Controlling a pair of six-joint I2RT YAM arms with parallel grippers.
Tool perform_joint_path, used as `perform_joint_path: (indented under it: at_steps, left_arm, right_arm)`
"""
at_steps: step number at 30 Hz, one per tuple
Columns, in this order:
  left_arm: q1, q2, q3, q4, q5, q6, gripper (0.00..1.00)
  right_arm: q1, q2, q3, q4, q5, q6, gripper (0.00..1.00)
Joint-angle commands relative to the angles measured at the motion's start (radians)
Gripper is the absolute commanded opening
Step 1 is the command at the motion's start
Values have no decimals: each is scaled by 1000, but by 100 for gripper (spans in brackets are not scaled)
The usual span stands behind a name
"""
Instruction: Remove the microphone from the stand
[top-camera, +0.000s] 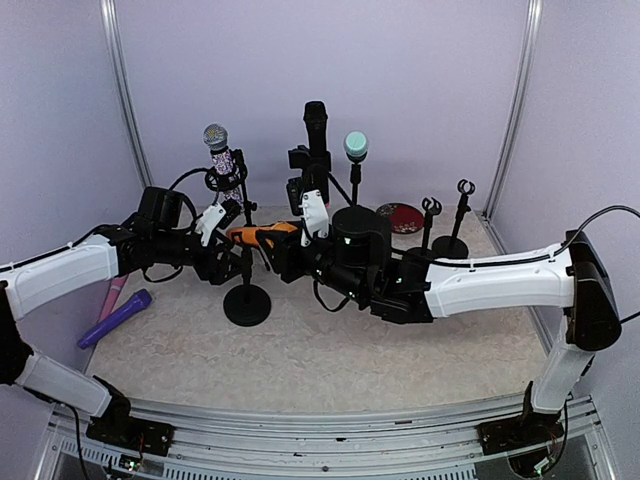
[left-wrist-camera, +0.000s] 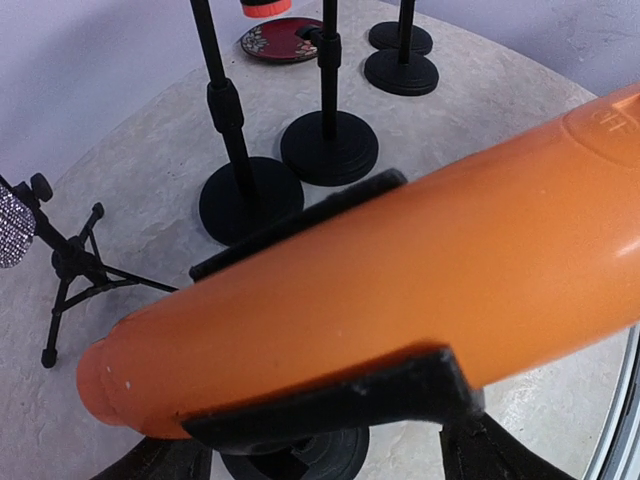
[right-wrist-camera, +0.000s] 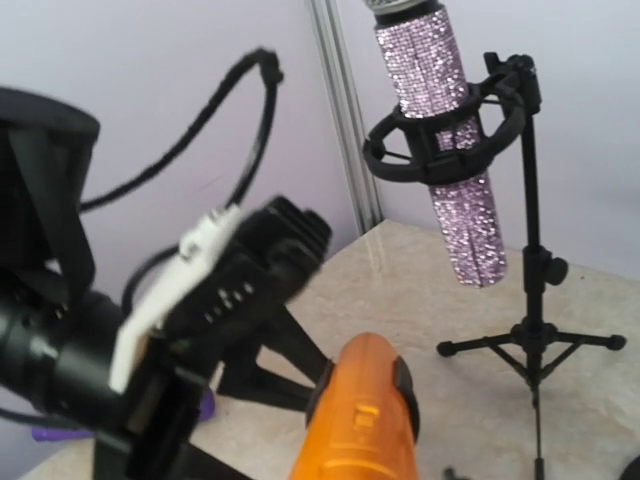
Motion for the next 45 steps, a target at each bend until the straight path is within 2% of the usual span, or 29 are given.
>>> perform_joint_path:
  at_steps: [1, 8, 12, 15, 19, 21, 35, 45]
  left_arm:
    - [-6, -9, -27, 83, 5, -22, 75]
    - [-6, -7, -70, 122, -16, -42, 63]
    - [-5, -4, -95, 165, -50, -64, 52]
    - [-1, -6, -107, 189, -57, -80, 39]
    - [16, -33, -146, 233, -65, -83, 17]
    - [28, -45, -161, 244, -77, -83, 10]
    - [67, -10, -184, 234, -105, -61, 4]
    - [57, 9, -169, 205, -118, -29, 3]
  right_arm:
    - [30, 24, 90, 8, -56, 56, 0]
    - [54, 50, 124, -13, -41, 33, 0]
    - [73, 77, 151, -26, -28, 8, 0]
    - [93, 93, 176, -42, -11, -25, 0]
    - [113, 87, 177, -55, 21, -72, 0]
    - [118, 67, 163, -61, 35, -73, 0]
    - [211, -163, 72, -162, 147, -148, 0]
    - [243, -357, -91, -219, 204, -91, 0]
